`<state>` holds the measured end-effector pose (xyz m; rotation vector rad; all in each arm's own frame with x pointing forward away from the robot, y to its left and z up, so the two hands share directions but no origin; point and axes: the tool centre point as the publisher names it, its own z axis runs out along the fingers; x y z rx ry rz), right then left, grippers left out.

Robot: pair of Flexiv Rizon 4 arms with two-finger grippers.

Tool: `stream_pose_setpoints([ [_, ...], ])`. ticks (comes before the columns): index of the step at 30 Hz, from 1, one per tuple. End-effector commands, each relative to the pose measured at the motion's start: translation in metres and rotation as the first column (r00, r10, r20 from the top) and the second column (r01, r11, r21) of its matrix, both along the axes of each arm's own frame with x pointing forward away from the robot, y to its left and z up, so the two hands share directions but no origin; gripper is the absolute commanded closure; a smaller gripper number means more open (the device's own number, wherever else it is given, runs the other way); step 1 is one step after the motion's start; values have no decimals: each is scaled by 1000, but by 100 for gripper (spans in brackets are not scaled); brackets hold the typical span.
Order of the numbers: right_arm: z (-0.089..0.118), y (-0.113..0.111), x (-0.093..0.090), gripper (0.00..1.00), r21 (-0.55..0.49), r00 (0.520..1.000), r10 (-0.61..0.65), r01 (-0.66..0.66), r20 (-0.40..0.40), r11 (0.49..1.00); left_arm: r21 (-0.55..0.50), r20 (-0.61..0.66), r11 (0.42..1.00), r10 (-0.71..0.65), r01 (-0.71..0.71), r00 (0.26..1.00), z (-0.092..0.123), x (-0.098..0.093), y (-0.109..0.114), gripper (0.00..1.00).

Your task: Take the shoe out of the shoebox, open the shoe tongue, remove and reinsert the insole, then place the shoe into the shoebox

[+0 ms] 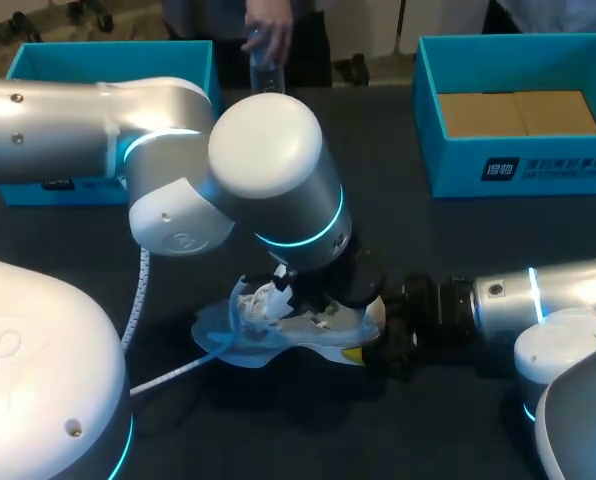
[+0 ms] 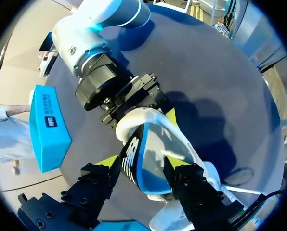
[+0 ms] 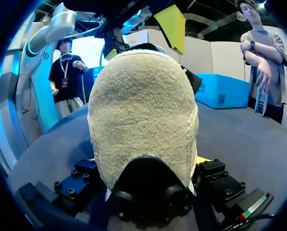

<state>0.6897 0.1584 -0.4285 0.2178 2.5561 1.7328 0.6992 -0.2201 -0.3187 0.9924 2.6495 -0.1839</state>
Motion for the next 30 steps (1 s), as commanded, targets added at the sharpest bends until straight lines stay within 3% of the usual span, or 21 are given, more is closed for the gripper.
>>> stream_pose_setpoints([
  [1, -3, 3, -1, 100, -4, 1000, -1, 1, 1, 1000, 2, -8, 1000, -4, 4, 1000, -7, 4, -6, 43],
  [7, -3, 3, -1, 100, -4, 1000, -1, 1, 1, 1000, -9, -1, 1000, 22, -22, 1000, -11, 9, -11, 61],
  [9, -3, 3, -1, 100, -4, 1000, -1, 1, 1, 1000, -11, 4, 1000, 26, -26, 1000, -11, 11, -11, 80],
  [10, -3, 3, -1, 100, -4, 1000, -1, 1, 1, 1000, -13, 16, 999, 32, -32, 999, -11, 11, -11, 99],
  [19, -3, 3, -1, 100, -4, 1000, -1, 1, 1, 1000, -61, -17, 996, 71, -72, 997, -6, 16, -7, 100],
  [30, -3, 3, -1, 100, -4, 1000, -1, 1, 1, 1000, -236, -168, 952, 158, -195, 973, 23, 16, -1, 100],
])
